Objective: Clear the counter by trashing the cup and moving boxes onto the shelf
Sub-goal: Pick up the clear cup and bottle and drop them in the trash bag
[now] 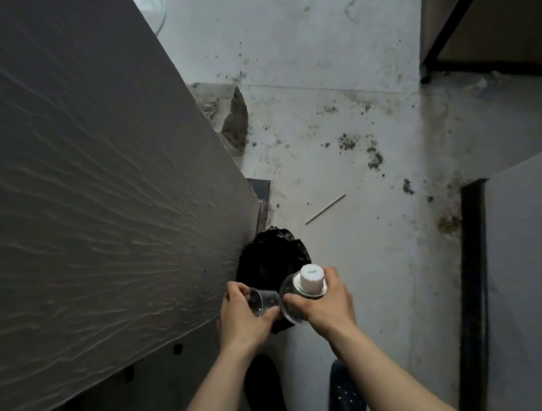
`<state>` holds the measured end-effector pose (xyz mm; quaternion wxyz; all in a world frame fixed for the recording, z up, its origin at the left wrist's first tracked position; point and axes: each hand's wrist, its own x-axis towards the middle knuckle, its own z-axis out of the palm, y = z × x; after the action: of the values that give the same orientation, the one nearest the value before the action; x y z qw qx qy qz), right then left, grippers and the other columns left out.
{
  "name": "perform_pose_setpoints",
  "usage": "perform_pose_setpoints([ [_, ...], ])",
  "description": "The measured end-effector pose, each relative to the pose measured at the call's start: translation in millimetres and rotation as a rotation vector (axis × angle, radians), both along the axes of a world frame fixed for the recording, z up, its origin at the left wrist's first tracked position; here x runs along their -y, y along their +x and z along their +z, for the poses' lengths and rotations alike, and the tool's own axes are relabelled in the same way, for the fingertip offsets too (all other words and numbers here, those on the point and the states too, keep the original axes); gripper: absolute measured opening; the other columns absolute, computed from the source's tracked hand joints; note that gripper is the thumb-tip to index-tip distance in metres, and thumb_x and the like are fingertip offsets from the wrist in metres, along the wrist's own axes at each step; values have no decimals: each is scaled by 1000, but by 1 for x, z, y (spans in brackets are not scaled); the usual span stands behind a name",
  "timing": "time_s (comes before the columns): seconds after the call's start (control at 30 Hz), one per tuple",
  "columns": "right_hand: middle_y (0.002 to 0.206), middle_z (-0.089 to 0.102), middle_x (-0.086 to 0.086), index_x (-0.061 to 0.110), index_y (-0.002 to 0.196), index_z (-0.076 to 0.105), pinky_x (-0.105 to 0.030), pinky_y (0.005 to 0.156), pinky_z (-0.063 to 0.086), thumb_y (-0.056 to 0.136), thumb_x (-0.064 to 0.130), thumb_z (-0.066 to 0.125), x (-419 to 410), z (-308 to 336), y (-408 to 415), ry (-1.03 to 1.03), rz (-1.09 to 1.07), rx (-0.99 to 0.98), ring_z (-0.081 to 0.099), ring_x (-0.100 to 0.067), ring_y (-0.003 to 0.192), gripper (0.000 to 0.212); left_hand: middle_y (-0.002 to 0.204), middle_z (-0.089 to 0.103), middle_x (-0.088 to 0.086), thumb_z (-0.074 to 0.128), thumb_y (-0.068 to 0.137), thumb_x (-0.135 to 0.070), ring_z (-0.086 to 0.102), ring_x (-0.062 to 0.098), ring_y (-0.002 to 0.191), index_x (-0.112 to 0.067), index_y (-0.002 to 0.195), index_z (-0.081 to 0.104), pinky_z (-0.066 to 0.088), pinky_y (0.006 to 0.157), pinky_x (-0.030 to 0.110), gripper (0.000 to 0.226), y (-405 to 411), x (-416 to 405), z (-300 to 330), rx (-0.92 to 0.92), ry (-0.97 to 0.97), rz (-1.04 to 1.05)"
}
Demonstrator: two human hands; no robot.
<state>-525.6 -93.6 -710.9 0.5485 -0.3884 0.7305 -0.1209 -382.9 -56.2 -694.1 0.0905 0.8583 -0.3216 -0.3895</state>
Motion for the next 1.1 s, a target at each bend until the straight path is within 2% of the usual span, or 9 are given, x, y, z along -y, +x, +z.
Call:
perform_pose_setpoints([
  [0.07,107,70,-2,25,110,60,-40,90,56,55,38,91,1,-13,8,43,1,13,66,-24,103,65,117,62,4,85,67,-37,63,25,108,-21,110,46,49,91,37,61,4,5,-6,38,44,-39],
  [0.1,115,69,-3,24,121,60,-42,96,55,57,39,92,3,-18,12,70,11,43,65,-24,110,73,125,60,6,84,68,-38,60,27,115,-19,120,46,48,94,36,67,7,7,-9,47,62,-59],
  [0.17,142,59,-5,23,149,44,-44,110,47,64,36,92,7,-22,19,139,29,119,56,-24,131,98,141,50,10,82,72,-39,54,30,127,-17,138,39,43,101,36,83,12,11,-11,49,80,-80],
  [0.23,155,48,-5,22,158,31,-45,116,41,72,33,88,10,-20,20,183,51,155,47,-24,141,104,146,45,11,80,74,-39,51,31,131,-17,145,34,40,104,37,87,15,16,-7,60,83,-92],
  [0.4,152,53,-7,22,153,42,-44,116,39,83,39,76,15,10,-3,151,170,34,49,-27,140,79,145,47,10,74,81,-40,52,30,130,-19,146,34,40,103,35,79,14,21,27,88,82,-123],
  [0.6,154,49,-4,23,152,40,-38,115,37,86,49,67,30,78,-35,-3,482,-124,45,-24,142,77,147,44,8,67,84,-44,47,29,135,-22,147,33,39,106,37,75,-1,36,93,80,43,-135],
  [0.8,147,52,0,30,148,42,-38,110,42,85,54,61,38,170,-52,-110,606,-192,50,-24,136,71,152,39,7,63,87,-46,40,27,140,-21,152,29,36,112,38,77,-17,47,177,100,-56,-196],
  [0.97,148,45,3,31,153,34,-38,109,44,87,56,55,36,259,-65,-244,745,-284,46,-23,137,73,159,31,-1,56,86,-57,32,22,145,-26,155,22,33,116,38,83,-31,41,264,190,-150,-340],
  [1.1,148,44,-2,27,154,32,-41,109,45,90,51,57,34,335,-68,-356,807,-360,43,-26,138,72,158,32,-4,52,83,-63,33,20,144,-27,154,24,32,116,38,84,-40,36,335,269,-233,-486],
])
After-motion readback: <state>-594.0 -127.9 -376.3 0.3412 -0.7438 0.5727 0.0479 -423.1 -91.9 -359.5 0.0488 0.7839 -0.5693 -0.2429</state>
